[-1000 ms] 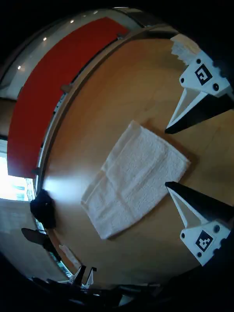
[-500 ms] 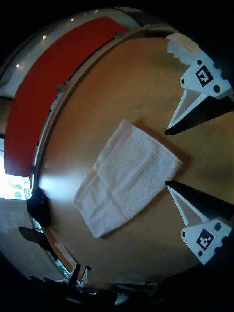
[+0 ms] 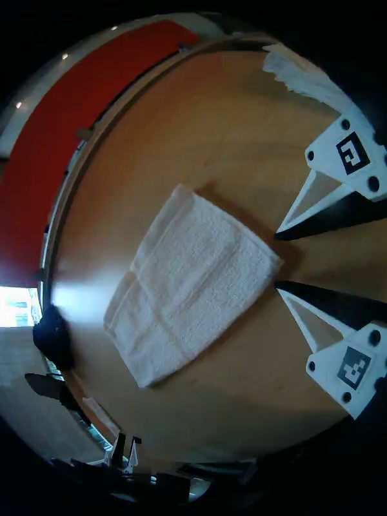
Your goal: Fold towel
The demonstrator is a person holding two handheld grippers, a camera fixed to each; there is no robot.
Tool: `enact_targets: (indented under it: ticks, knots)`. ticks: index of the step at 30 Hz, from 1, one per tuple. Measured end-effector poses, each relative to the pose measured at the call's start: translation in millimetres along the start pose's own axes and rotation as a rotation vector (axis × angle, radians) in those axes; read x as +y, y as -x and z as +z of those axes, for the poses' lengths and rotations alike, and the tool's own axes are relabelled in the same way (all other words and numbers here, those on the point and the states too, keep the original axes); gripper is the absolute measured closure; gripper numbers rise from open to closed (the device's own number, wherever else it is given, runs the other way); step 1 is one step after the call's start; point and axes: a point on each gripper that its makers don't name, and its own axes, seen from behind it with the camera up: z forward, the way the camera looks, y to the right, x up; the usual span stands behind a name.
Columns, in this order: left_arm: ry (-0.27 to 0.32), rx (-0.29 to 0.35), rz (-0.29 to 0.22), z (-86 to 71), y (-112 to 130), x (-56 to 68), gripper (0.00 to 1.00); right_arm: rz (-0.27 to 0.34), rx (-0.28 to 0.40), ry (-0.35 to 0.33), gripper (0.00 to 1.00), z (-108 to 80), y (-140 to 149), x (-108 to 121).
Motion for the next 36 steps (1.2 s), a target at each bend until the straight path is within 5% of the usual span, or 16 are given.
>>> enact_targets:
  ticks: [23, 36]
  knots:
    - [-0.010, -0.003, -0.010, -2.8, 4.2, -1.6, 0.06, -0.029, -0.001, -0.036, 0.95, 8.0, 1.7, -3.0]
    - [-0.004, 0.002, -0.007, -4.7, 2.6, -0.4, 0.06, -0.024, 0.064, -0.012, 0.96, -5.1, -22.4, 1.6]
